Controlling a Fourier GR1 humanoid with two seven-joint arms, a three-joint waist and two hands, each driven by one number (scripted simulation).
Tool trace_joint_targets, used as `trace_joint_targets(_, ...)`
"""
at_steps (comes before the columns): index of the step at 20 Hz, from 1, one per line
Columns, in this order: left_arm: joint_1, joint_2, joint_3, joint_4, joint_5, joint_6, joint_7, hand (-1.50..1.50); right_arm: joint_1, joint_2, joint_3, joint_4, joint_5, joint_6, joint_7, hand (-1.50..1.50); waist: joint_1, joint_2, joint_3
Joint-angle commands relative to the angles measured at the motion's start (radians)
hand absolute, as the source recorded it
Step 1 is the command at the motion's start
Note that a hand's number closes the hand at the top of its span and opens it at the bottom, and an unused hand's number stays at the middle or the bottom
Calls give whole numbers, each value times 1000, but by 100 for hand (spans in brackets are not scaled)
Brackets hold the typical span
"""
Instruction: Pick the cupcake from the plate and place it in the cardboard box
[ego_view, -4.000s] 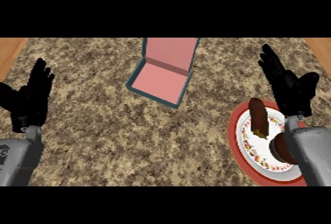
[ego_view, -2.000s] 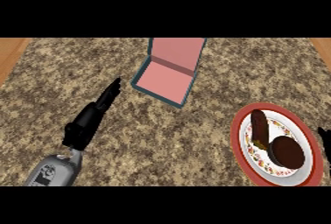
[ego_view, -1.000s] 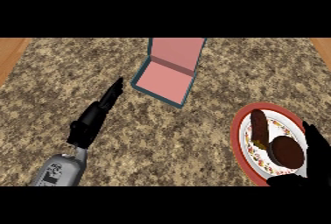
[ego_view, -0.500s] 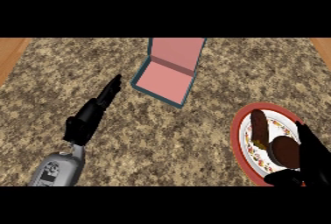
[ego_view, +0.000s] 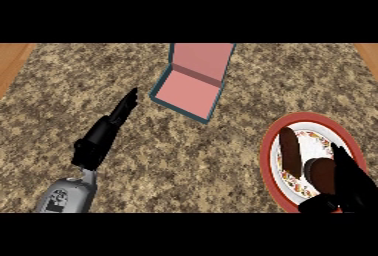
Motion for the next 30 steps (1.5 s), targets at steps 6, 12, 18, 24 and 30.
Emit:
trace_joint_targets(6,-7,-15,35,27,-15,-33,-13,0,46,32,6,96,90,-55,-63,-150,-1,1,0)
trace_joint_targets(12,-64,-32,61,87,-20,-36,-27,0,-59,-5,-93,219,25,-19,-136,150,-1,2,1)
trace_joint_targets(18,-5,-65,3,-48,-53,-18,68,0,-49,-9,-71,260,97,-72,-183,150,5,0,1)
trace_joint_targets(24,-24,-30,43,-19,-10,-70,50,0,-130,135,190,111,290,-36,-18,150,26,2,-1)
trace_joint_targets(30,-53,-63,-27,6,-41,-83,15,0,-441,261,444,219,358,26,130,150,147,21,-3)
